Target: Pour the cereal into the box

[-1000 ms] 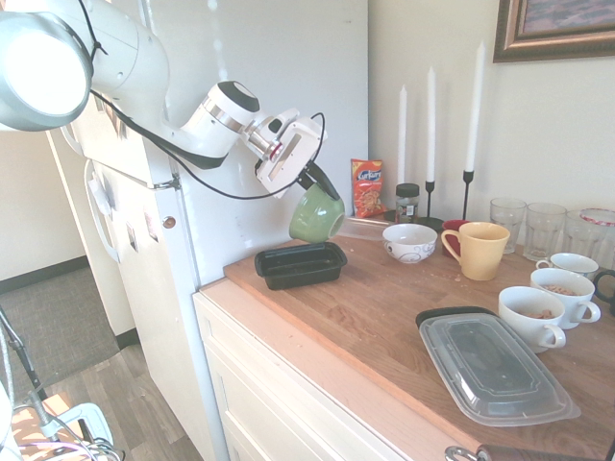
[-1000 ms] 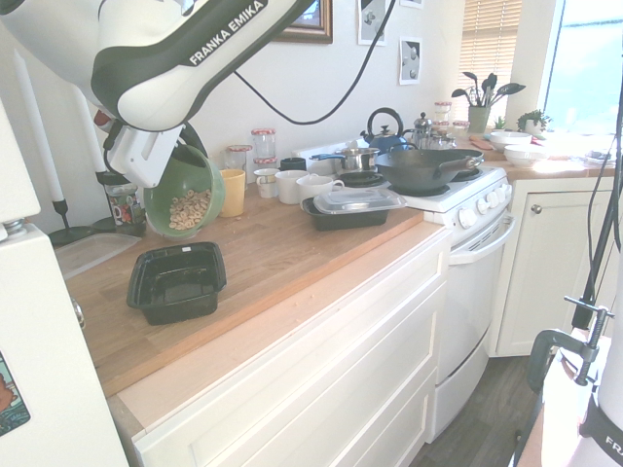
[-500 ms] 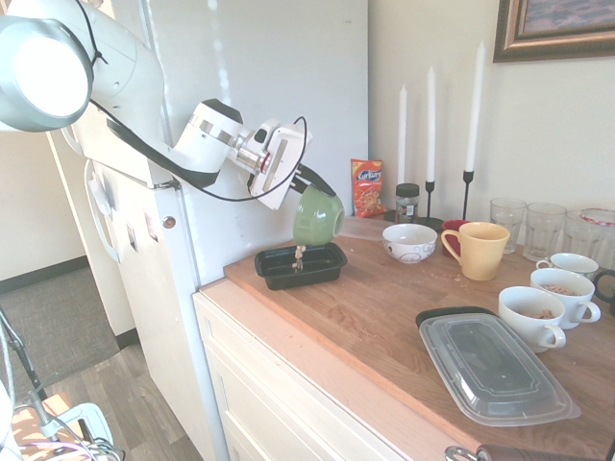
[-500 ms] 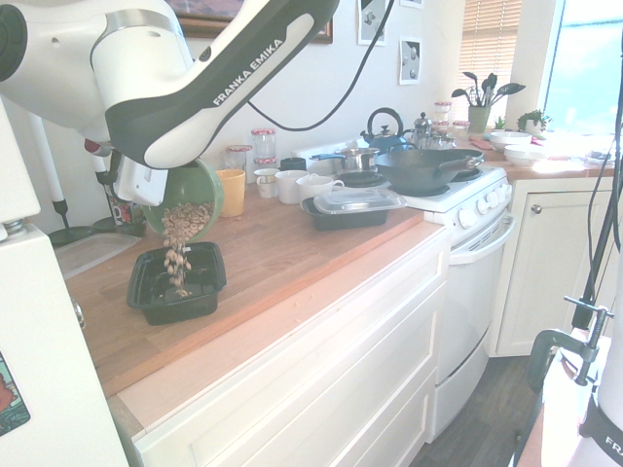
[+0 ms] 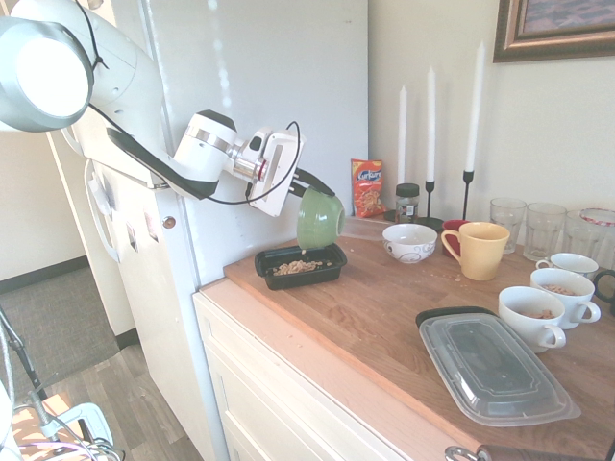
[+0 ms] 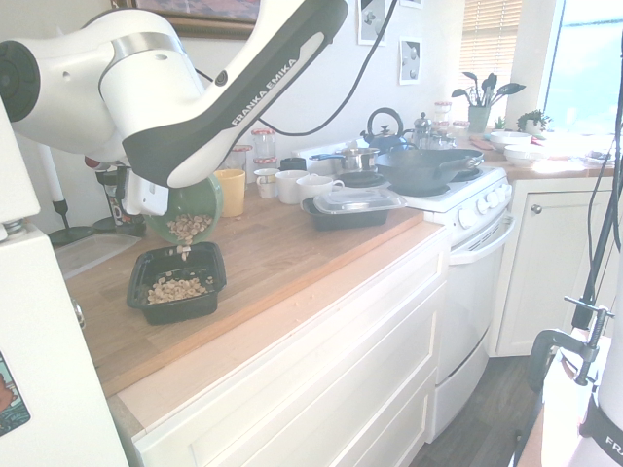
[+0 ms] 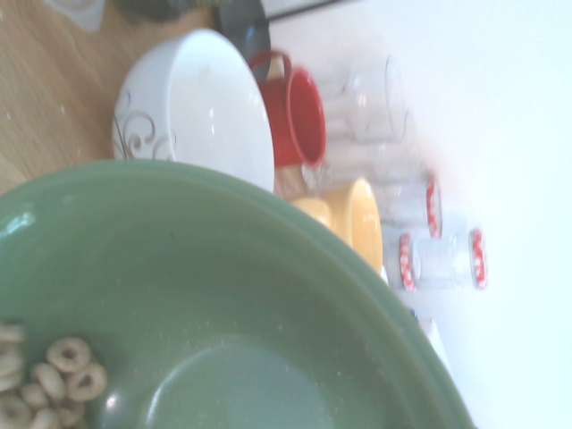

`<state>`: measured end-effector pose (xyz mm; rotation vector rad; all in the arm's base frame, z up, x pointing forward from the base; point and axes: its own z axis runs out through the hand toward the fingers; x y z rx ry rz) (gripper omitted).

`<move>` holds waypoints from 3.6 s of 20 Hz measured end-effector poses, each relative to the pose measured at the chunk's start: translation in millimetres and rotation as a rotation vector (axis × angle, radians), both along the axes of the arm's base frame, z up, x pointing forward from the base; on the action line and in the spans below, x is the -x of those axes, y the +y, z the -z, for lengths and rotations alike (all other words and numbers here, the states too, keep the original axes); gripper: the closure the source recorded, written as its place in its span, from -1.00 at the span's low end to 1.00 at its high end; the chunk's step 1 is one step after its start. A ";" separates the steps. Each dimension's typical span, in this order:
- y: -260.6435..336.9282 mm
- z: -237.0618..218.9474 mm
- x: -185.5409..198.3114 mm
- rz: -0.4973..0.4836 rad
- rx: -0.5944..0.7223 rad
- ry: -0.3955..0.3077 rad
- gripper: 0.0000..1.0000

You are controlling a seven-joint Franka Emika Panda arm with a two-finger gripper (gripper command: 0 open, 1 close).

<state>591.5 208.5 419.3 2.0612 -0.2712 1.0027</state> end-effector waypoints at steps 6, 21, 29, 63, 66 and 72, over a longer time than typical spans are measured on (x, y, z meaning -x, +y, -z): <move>1.9 11.3 4.0 -0.077 0.068 -0.061 1.00; -1.0 24.1 7.8 -0.135 0.074 -0.134 1.00; -70.3 -13.7 -7.7 0.094 -0.327 -0.034 1.00; -384.6 92.7 -39.2 0.457 -1.515 0.254 1.00; -386.6 94.9 -39.8 0.463 -1.521 0.248 1.00; -386.6 95.3 -40.1 0.463 -1.521 0.248 -1.00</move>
